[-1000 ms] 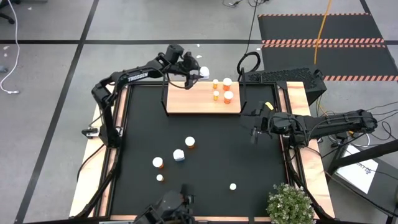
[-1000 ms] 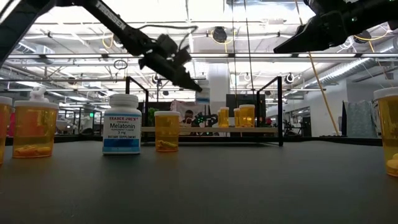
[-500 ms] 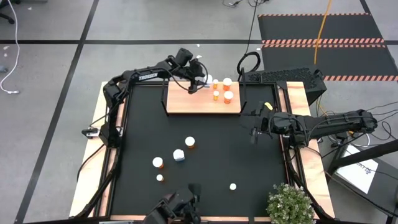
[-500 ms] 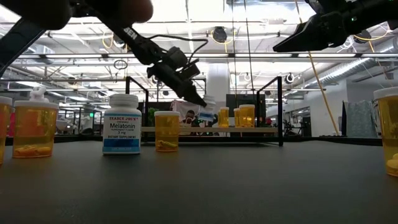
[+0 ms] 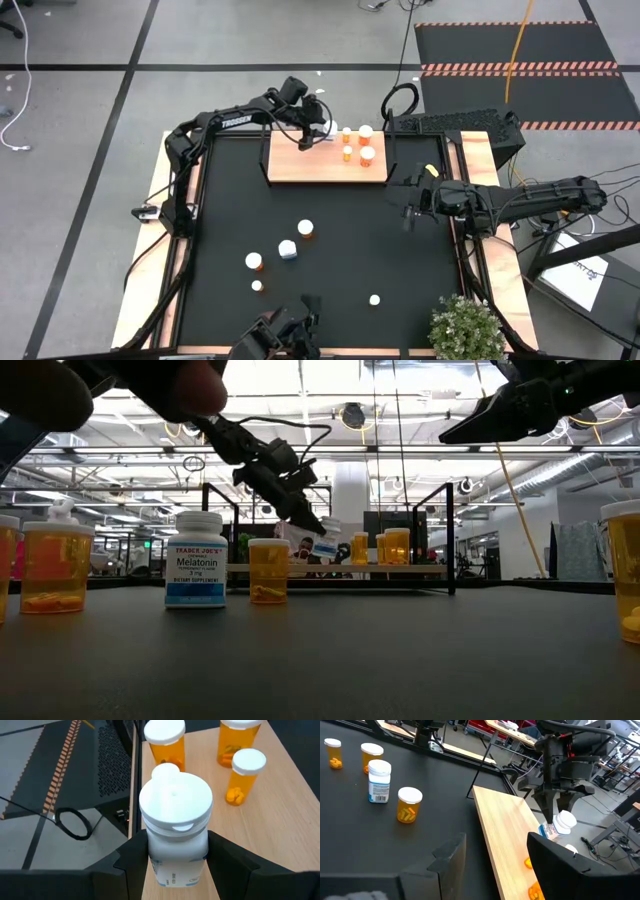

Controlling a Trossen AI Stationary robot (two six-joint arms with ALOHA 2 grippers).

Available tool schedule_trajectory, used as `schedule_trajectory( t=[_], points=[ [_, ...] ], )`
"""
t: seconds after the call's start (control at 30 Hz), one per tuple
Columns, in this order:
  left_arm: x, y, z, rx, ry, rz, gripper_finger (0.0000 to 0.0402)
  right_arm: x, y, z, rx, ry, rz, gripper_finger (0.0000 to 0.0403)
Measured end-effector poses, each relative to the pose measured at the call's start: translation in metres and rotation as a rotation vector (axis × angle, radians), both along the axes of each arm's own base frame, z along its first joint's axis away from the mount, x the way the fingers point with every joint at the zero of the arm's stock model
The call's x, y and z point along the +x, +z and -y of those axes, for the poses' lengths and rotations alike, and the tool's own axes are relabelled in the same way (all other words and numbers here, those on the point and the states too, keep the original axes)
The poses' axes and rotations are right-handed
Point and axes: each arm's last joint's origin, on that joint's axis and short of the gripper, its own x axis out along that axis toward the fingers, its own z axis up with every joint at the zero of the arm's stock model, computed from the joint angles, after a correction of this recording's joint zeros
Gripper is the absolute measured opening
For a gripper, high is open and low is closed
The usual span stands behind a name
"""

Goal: Pick and place medicine bottles onto shelf by color
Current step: Put the right white pill bottle on the shelf

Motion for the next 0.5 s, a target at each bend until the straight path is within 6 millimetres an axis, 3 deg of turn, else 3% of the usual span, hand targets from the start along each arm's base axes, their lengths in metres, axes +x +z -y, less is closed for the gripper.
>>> schedule_trajectory(
  t=[0.23,0.5],
  points=[
    [0.003,-0.015,-0.003,-0.012,-0.009,-0.012,0.0181,0.0,0.0,0.0,0.0,0.0,0.0,0.0205],
    [0.003,-0.015,-0.004,-0.016,0.015,-0.013,0.0182,0.0,0.0,0.0,0.0,0.0,0.0,0.0205]
  ],
)
